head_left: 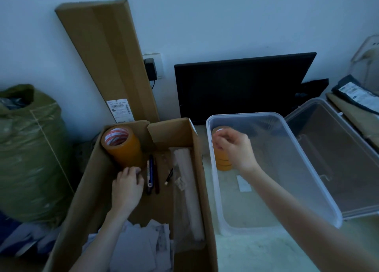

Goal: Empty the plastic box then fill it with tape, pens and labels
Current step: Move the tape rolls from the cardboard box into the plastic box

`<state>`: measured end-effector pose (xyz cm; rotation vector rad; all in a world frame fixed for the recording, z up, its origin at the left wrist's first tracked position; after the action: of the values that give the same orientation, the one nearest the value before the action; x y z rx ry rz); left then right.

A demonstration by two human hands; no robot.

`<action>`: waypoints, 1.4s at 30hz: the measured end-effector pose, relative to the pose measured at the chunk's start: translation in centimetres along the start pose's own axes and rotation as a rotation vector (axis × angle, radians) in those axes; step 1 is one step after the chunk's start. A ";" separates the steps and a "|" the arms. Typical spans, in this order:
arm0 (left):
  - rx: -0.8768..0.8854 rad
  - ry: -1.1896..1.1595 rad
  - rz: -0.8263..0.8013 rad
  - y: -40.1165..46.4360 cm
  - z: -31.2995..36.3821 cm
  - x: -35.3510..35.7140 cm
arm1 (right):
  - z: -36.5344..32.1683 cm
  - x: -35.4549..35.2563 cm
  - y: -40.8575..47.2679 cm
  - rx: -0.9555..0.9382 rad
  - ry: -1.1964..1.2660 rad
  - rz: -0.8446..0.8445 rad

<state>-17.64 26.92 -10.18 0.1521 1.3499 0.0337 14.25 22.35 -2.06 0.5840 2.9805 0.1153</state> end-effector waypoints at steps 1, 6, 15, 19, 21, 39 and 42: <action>-0.032 0.048 -0.025 -0.3 -1.1 0.7 | -0.2 1.0 -0.7 0.006 0.040 -0.035; -0.070 0.207 -0.231 -1.0 -4.0 4.8 | -0.2 4.1 -3.5 0.052 0.124 -0.152; 0.089 0.252 -0.261 -2.6 -4.5 7.2 | 1.1 6.6 -6.2 0.143 0.099 -0.251; 0.125 0.342 -0.310 -2.9 -4.1 7.3 | 1.1 7.1 -6.5 0.150 0.083 -0.266; 0.120 0.334 -0.292 -2.8 -3.9 6.7 | 1.0 7.3 -6.7 0.163 0.109 -0.270; 0.772 0.083 0.400 -8.9 8.5 -9.8 | -0.3 8.3 -7.2 0.347 0.202 -0.341; 0.828 0.089 0.416 -9.4 10.0 -10.2 | -0.5 7.4 -7.0 0.308 0.169 -0.293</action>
<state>-10.77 15.55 0.55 1.1369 1.3318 -0.1734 4.74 18.69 -2.89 0.1604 3.2322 -0.3394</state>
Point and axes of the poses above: each hand's wrist, its own y-axis towards the middle knuckle, its own x-axis out of the palm, z = x × y, the point moved 8 cm from there along y, towards the middle knuckle, and after that the axes turned 7 degrees about y, right-handed, at the moved point
